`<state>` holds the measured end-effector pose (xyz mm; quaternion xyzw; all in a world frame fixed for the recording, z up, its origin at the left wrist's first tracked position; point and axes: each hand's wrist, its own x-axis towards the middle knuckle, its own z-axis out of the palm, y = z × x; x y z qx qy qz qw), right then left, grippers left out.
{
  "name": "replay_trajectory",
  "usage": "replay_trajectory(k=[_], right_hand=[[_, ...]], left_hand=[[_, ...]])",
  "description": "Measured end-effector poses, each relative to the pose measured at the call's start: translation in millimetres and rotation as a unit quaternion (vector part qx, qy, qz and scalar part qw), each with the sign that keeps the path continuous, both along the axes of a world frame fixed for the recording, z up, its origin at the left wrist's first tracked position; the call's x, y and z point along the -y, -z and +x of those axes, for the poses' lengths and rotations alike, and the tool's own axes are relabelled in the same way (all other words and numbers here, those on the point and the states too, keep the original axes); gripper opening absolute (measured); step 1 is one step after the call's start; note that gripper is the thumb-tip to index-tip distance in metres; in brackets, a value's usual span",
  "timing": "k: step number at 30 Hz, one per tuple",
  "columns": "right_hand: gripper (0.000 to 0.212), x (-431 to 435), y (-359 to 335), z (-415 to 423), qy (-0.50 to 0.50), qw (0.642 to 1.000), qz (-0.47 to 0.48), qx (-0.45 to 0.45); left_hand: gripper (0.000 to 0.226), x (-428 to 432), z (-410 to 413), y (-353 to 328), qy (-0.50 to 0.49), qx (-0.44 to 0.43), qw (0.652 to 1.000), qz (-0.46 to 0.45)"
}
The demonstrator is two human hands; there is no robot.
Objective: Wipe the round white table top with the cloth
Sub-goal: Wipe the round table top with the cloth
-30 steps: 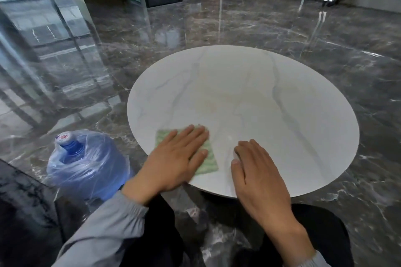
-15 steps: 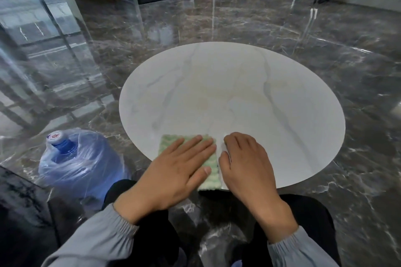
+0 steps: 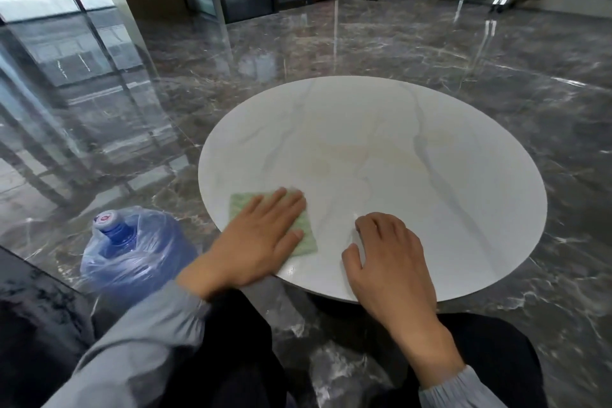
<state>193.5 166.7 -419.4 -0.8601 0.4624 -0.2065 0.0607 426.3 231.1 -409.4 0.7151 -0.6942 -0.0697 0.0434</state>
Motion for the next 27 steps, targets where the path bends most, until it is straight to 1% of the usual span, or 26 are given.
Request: replay_trajectory(k=[2,3,5,7,9,11,13,14,16,19,21,22,24,27], right_hand=[[0.027,0.4,0.4,-1.0,-0.006,1.0,-0.001,-0.002],[0.027,0.8,0.8,-1.8,-0.009,1.0,0.001,-0.001],[0.027,1.7,1.4,-3.2,-0.011,1.0,0.001,0.003],[0.027,2.6,2.3,-3.5,-0.013,1.0,-0.002,0.006],[0.028,3.1,3.1,-3.9,-0.012,1.0,-0.003,0.009],[0.029,2.6,3.2,-3.7,-0.009,1.0,-0.004,0.009],[0.03,1.2,3.0,-3.2,-0.005,1.0,-0.006,0.01],[0.031,0.7,2.6,-2.7,-0.004,1.0,-0.006,0.012],[0.033,0.4,3.0,-1.5,-0.003,1.0,-0.004,0.009],[0.032,0.1,3.7,-0.6,-0.002,1.0,-0.001,0.004],[0.03,0.8,4.3,-1.5,-0.002,1.0,0.0,0.002],[0.029,1.3,4.3,-2.0,-0.003,1.0,0.001,-0.001],[0.029,2.2,5.0,-3.3,-0.005,1.0,0.002,-0.008],[0.031,2.3,5.1,-3.3,-0.006,1.0,0.006,-0.006]], left_hand=[[0.069,-22.9,-35.4,3.8,0.068,-0.004,0.997,-0.021],[0.066,-28.1,-42.5,5.0,0.087,-0.006,0.996,-0.025],[0.065,-22.1,-35.3,1.0,0.086,-0.013,0.996,-0.011],[0.069,1.4,-2.7,-4.0,0.038,-0.023,0.999,0.013],[0.074,28.4,44.7,-5.7,-0.034,-0.021,0.999,0.025],[0.071,48.3,87.4,-7.9,-0.092,-0.009,0.995,0.03],[0.064,59.6,108.0,-8.2,-0.115,0.005,0.993,0.039],[0.065,61.9,107.0,-8.9,-0.116,0.012,0.992,0.041],[0.073,58.6,86.2,-10.4,-0.092,0.013,0.995,0.047],[0.08,27.4,26.5,-5.8,0.013,0.016,0.999,0.025],[0.077,-1.8,-12.2,-3.7,0.084,0.012,0.996,0.012],[0.072,-10.6,-20.6,-2.6,0.102,0.009,0.995,0.009],[0.068,-11.2,-14.6,-4.5,0.102,-0.004,0.995,0.016],[0.065,18.8,36.8,-7.4,0.026,-0.018,0.999,0.02]])
